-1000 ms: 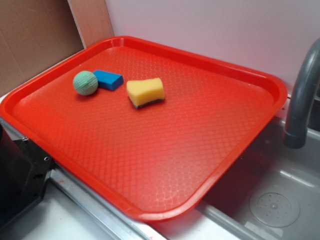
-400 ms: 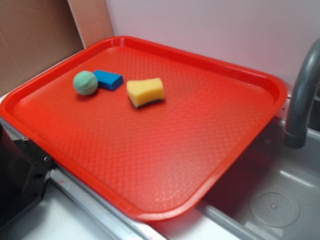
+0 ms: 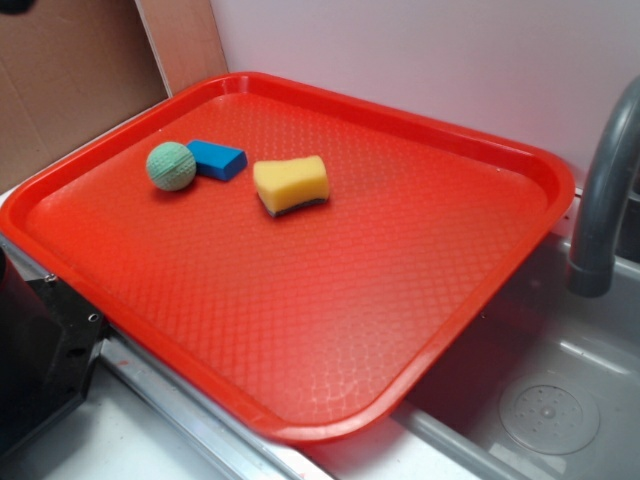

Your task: Grab the green ball.

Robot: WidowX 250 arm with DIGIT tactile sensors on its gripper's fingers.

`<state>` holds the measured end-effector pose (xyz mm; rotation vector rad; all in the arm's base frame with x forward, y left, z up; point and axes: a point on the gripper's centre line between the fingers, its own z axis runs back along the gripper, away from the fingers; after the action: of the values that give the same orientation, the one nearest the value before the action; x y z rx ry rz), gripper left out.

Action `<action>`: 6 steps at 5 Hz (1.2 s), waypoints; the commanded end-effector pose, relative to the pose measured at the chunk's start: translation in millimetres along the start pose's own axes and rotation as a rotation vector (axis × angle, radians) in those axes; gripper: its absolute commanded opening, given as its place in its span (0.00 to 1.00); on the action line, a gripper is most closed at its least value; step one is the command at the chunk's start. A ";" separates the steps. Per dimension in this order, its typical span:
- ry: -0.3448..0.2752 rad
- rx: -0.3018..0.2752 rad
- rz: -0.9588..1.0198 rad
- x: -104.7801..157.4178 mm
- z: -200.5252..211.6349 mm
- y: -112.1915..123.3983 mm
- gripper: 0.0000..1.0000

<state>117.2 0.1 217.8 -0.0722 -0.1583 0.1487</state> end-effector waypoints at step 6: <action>0.133 0.146 0.188 94.2 -184.7 77.7 1.00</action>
<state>223.7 72.3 35.4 0.0436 0.0364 0.3418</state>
